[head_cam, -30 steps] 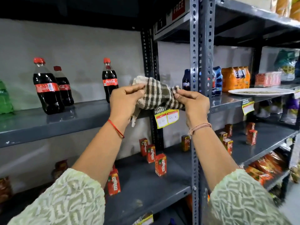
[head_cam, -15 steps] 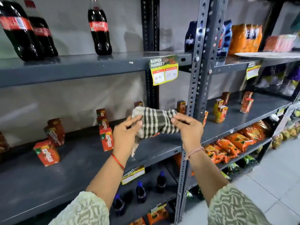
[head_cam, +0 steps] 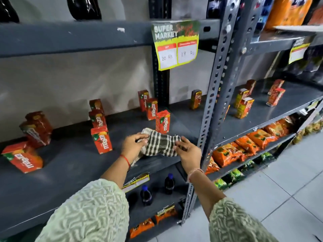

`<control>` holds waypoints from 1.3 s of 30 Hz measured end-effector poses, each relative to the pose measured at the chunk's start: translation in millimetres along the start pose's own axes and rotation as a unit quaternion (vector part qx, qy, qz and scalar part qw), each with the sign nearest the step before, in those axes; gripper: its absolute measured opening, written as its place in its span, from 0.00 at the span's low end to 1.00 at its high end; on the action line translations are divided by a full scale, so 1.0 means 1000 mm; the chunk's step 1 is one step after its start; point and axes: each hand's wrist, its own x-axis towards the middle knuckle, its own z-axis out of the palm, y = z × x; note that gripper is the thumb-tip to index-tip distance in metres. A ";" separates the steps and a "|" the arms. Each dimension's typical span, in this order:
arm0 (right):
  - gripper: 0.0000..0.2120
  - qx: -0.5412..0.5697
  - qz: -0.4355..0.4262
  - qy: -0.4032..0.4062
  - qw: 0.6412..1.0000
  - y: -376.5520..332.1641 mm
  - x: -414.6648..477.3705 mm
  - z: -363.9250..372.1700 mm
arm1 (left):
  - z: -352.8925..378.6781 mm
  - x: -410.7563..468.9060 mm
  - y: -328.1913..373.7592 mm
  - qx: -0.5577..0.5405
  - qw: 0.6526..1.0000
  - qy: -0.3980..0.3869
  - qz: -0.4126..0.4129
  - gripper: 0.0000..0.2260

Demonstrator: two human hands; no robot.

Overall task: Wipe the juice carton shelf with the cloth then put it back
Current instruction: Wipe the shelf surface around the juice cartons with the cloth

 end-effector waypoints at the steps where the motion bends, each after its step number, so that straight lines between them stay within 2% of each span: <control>1: 0.13 -0.015 -0.002 -0.009 1.000 0.004 0.002 0.001 | 0.002 0.000 -0.008 0.012 1.000 0.005 -0.001 0.11; 6: 0.13 -0.126 -0.008 -0.057 0.990 0.018 0.009 0.004 | 0.009 -0.002 -0.036 0.089 0.996 0.024 -0.015 0.11; 8: 0.13 -0.229 -0.031 -0.066 0.971 0.019 0.009 0.006 | 0.012 -0.002 -0.039 0.110 0.993 0.026 -0.018 0.12; 10: 0.12 -0.328 -0.114 -0.035 0.937 0.016 0.008 0.006 | 0.013 -0.002 -0.037 0.125 0.992 0.019 -0.009 0.12; 12: 0.12 -0.328 -0.242 -0.024 0.913 0.005 0.008 0.007 | 0.009 -0.006 -0.035 0.158 0.987 0.003 0.024 0.14; 14: 0.16 -0.334 -0.343 -0.121 0.870 -0.009 0.013 0.012 | 0.001 -0.015 -0.037 0.196 0.979 -0.003 0.065 0.16; 17: 0.24 -0.462 -0.369 -0.306 0.746 -0.025 0.028 0.032 | -0.024 -0.049 -0.049 0.208 0.971 0.057 0.103 0.19; 19: 0.26 -0.528 -0.365 -0.348 0.683 -0.026 0.035 0.044 | -0.054 -0.081 -0.067 0.236 0.962 0.112 0.083 0.21; 20: 0.26 -0.547 -0.354 -0.349 0.674 -0.023 0.037 0.048 | -0.072 -0.096 -0.079 0.262 0.953 0.137 0.061 0.23; 22: 0.25 -0.566 -0.313 -0.318 0.693 -0.015 0.039 0.053 | -0.114 -0.125 -0.105 0.318 0.929 0.187 0.000 0.26; 24: 0.25 -0.559 -0.270 -0.264 0.738 -0.006 0.039 0.056 | -0.157 -0.150 -0.126 0.362 0.902 0.226 -0.069 0.28; 28: 0.24 -0.530 -0.217 -0.189 0.798 0.001 0.032 0.069 | -0.221 -0.182 -0.154 0.447 0.857 0.212 -0.147 0.28; 31: 0.22 -0.518 -0.190 -0.132 0.824 -0.003 0.008 0.093 | -0.232 -0.186 -0.167 0.470 0.851 0.198 -0.128 0.30; 35: 0.23 -0.490 -0.178 -0.118 0.845 -0.007 -0.043 0.140 | -0.229 -0.184 -0.171 0.446 0.856 0.231 -0.126 0.31; 39: 0.28 -0.474 -0.194 -0.171 0.842 -0.012 -0.065 0.156 | -0.234 -0.189 -0.174 0.435 0.867 0.220 -0.107 0.31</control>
